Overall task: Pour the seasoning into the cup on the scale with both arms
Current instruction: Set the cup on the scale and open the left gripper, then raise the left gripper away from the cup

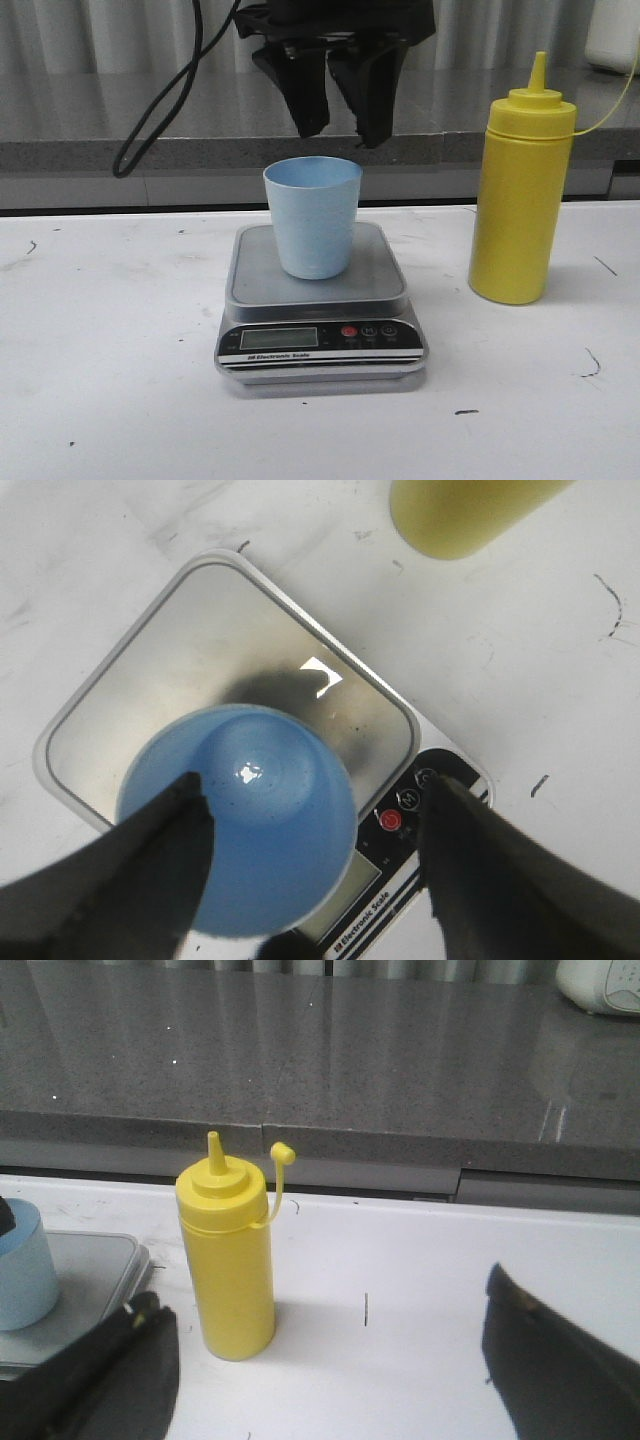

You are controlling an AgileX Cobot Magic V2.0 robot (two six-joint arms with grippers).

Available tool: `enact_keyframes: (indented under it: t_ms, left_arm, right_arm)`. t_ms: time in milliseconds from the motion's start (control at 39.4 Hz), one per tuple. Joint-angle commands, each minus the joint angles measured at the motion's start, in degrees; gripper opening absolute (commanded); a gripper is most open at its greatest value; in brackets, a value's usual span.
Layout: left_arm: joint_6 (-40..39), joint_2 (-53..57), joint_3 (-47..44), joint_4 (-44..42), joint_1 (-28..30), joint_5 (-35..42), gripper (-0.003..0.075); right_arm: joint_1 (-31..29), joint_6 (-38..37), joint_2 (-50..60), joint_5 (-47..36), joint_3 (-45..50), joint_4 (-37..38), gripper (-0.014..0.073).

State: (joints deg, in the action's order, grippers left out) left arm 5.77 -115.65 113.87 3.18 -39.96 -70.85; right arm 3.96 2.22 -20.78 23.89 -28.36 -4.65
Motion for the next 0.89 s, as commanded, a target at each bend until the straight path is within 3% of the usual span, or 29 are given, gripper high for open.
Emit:
enact_keyframes:
  t_ms: [0, 203, 355, 482, 685, 863]
  left_arm:
    - [-0.7, 5.2, 2.0, 0.4, -0.4, -1.7, 0.0336]
    - [-0.7, 8.1, 1.9, 0.5, -0.3, -1.7, -0.0013]
    - [-0.7, 10.8, 0.6, 0.3, 0.0, -1.7, -0.0020]
    - [-0.7, 15.3, -5.5, 0.1, 2.1, -1.7, -0.0020]
    - [-3.3, 22.8, -17.8, 0.0, 9.3, -0.6, -0.0020]
    - [-3.9, 31.3, -30.2, 0.0, 15.6, 5.9, -0.0020]
  right_arm:
    - [-0.3, 0.2, -0.9, -4.3, -1.9, -0.3, 0.0632]
    - [-0.3, 0.2, -0.9, -4.3, -1.9, -0.3, 0.0632]
    - [-0.3, 0.2, -0.9, -4.2, -1.9, -0.3, 0.0632]
    - [-0.3, 0.2, -0.9, -3.9, -1.9, -0.3, 0.0632]
    - [-0.3, 0.2, -0.9, -3.6, -1.9, -0.3, 0.0632]
    - [-0.3, 0.2, -0.9, -3.4, -1.9, -0.3, 0.0632]
